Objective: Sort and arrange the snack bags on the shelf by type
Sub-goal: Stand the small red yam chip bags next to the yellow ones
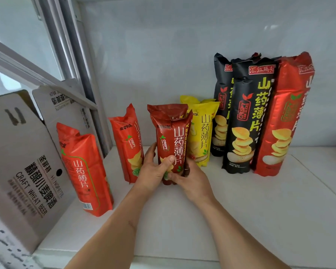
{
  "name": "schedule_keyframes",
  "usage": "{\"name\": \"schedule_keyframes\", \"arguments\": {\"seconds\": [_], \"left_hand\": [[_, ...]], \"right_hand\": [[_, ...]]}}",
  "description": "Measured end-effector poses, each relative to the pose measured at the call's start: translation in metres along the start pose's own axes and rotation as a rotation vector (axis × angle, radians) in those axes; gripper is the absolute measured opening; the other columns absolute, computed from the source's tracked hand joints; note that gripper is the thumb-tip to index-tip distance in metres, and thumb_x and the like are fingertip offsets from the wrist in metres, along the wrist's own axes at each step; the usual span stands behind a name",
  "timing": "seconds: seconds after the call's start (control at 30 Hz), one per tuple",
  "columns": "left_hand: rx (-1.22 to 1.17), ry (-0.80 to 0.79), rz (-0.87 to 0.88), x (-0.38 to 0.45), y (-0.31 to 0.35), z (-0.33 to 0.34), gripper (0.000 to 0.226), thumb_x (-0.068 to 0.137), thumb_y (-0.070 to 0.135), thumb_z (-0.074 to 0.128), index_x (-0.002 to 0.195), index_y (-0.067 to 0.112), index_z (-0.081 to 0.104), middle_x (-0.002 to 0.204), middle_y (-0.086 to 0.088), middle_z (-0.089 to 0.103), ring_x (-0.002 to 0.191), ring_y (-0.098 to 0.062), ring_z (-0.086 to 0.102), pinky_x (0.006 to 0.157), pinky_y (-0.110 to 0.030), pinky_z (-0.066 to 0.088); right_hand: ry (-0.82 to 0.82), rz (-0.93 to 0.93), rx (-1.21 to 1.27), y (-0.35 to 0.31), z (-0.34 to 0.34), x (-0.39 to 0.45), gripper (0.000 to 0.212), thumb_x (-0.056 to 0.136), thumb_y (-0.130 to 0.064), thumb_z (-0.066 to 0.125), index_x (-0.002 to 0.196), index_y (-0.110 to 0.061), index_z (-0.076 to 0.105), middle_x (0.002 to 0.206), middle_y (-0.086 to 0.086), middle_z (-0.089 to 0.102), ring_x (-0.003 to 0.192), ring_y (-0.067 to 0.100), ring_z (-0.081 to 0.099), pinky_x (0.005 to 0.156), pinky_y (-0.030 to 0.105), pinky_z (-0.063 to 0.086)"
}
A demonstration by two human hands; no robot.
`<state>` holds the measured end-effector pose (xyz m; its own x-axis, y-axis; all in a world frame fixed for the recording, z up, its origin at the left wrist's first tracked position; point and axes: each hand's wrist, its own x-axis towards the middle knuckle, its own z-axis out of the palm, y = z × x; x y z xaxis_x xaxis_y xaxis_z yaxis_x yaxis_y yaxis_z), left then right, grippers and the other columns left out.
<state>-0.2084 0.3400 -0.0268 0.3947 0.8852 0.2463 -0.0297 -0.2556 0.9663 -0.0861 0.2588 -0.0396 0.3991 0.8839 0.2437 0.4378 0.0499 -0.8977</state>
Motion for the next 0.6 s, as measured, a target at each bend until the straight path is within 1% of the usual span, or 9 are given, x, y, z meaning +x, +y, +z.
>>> {"name": "schedule_keyframes", "arguments": {"seconds": [0.07,0.1,0.17,0.2,0.23,0.33,0.47,0.53,0.6], "left_hand": [[-0.007,0.011,-0.019,0.003,-0.002,0.001,0.107,0.059,0.076,0.079,0.15,0.037,0.036,0.146,0.006,0.052,0.126,-0.014,0.059,0.103,-0.041,0.053],[-0.02,0.013,-0.025,0.005,-0.003,0.001,0.103,0.062,0.072,0.079,0.149,0.035,0.037,0.143,0.007,0.054,0.123,-0.011,0.06,0.1,-0.036,0.054],[-0.043,0.013,-0.02,0.008,-0.002,0.002,0.089,0.072,0.06,0.08,0.146,0.032,0.039,0.132,0.012,0.059,0.112,-0.002,0.063,0.084,-0.018,0.056],[-0.055,0.011,-0.019,0.008,-0.001,0.003,0.084,0.076,0.054,0.077,0.146,0.032,0.038,0.127,0.015,0.06,0.107,0.003,0.062,0.076,-0.013,0.055],[-0.064,0.011,-0.019,0.01,-0.001,0.003,0.081,0.078,0.049,0.073,0.148,0.031,0.038,0.124,0.016,0.061,0.104,0.005,0.062,0.071,-0.01,0.053],[-0.093,0.009,-0.033,0.018,-0.003,0.003,0.068,0.087,0.038,0.069,0.147,0.029,0.04,0.121,0.013,0.064,0.096,0.007,0.067,0.069,-0.01,0.053],[-0.13,-0.025,-0.043,0.029,-0.005,0.005,0.053,0.092,0.032,0.067,0.14,0.029,0.046,0.118,0.012,0.068,0.093,0.006,0.07,0.07,-0.011,0.053],[-0.136,-0.044,-0.042,0.032,-0.006,0.006,0.048,0.09,0.036,0.068,0.135,0.032,0.05,0.116,0.013,0.07,0.097,0.002,0.071,0.072,-0.013,0.054],[-0.131,-0.062,-0.048,0.037,-0.009,0.007,0.052,0.085,0.048,0.073,0.132,0.035,0.053,0.116,0.011,0.072,0.104,-0.007,0.071,0.081,-0.021,0.057]], "right_hand": [[-0.008,0.008,-0.006,0.0,0.001,0.005,0.072,0.06,-0.071,0.071,0.122,-0.042,0.053,0.109,-0.016,0.07,0.098,0.004,0.067,0.086,0.041,0.057],[-0.007,0.016,-0.01,-0.001,0.002,0.008,0.07,0.06,-0.069,0.072,0.121,-0.041,0.054,0.108,-0.016,0.07,0.098,0.006,0.067,0.085,0.041,0.057],[-0.002,0.03,-0.015,-0.002,0.004,0.013,0.065,0.061,-0.065,0.072,0.118,-0.041,0.055,0.107,-0.015,0.071,0.097,0.007,0.067,0.085,0.041,0.056],[0.001,0.034,-0.012,-0.002,0.005,0.016,0.063,0.061,-0.065,0.072,0.118,-0.041,0.055,0.107,-0.014,0.071,0.097,0.007,0.067,0.086,0.041,0.056],[0.004,0.038,-0.008,-0.002,0.006,0.018,0.064,0.061,-0.065,0.072,0.117,-0.043,0.055,0.107,-0.014,0.071,0.097,0.007,0.067,0.086,0.041,0.056],[0.01,0.041,0.001,-0.002,0.011,0.024,0.069,0.057,-0.069,0.073,0.119,-0.045,0.054,0.111,-0.016,0.07,0.1,0.007,0.067,0.088,0.042,0.056],[0.016,0.028,0.027,0.009,0.016,0.033,0.089,0.053,-0.076,0.077,0.132,-0.046,0.049,0.122,-0.017,0.066,0.11,0.006,0.064,0.092,0.041,0.055],[0.035,0.032,0.045,0.01,0.014,0.034,0.086,0.058,-0.069,0.079,0.134,-0.041,0.05,0.125,-0.015,0.064,0.113,0.005,0.062,0.096,0.039,0.053],[0.065,0.038,0.027,0.008,0.011,0.034,0.074,0.069,-0.052,0.081,0.135,-0.034,0.053,0.126,-0.013,0.064,0.113,0.002,0.061,0.096,0.03,0.052]]}}
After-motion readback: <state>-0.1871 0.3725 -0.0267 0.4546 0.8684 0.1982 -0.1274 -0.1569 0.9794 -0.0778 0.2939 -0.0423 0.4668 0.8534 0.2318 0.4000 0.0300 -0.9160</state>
